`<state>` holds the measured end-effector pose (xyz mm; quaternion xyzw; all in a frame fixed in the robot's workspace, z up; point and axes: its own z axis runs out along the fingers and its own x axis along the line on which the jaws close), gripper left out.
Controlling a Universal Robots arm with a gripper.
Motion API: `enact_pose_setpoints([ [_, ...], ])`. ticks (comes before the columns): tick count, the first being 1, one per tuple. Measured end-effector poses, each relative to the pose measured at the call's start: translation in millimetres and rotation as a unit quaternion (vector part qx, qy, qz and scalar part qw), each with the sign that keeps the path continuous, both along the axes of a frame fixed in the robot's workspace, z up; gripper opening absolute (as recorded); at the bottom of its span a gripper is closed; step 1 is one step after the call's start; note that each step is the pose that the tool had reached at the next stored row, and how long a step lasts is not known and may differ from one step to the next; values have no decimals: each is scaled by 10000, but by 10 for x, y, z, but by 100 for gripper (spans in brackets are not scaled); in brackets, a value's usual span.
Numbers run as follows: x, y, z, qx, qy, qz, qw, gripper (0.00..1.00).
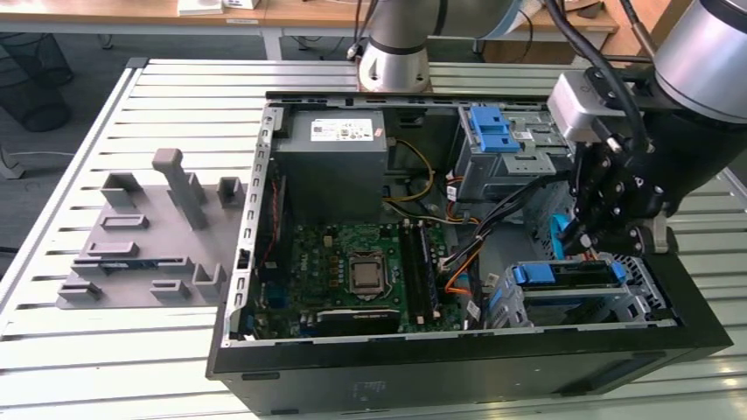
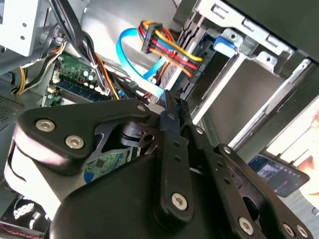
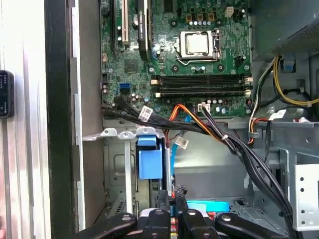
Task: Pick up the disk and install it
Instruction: 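Insert the second disk wire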
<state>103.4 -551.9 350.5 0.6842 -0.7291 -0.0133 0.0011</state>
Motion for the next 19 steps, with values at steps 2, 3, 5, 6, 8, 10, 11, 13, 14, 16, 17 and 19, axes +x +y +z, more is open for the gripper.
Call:
enact_pose_setpoints([
  [2, 7, -19, -20, 3, 1, 0, 10000, 16],
  [3, 6, -32, -36, 5, 1, -1, 10000, 16],
  [5, 7, -57, -63, 12, 1, 0, 10000, 16],
  [6, 7, -67, -70, 20, 1, 0, 10000, 16],
  [8, 7, -74, -76, 27, 1, 0, 10000, 16],
  [10, 7, -75, -79, 39, 2, 0, 10000, 16],
  [11, 7, -77, -82, 92, 2, 0, 10000, 16],
  [13, 7, -84, -91, 183, 1, 0, 9998, 16],
  [14, 7, -86, -95, 186, 1, 0, 9998, 16],
  [16, 10, -88, -98, 185, 1, 0, 9998, 16],
  [17, 11, -91, -99, 185, 2, 0, 9998, 16],
  [19, 22, -99, -100, 183, 2, -2, 9998, 16],
])
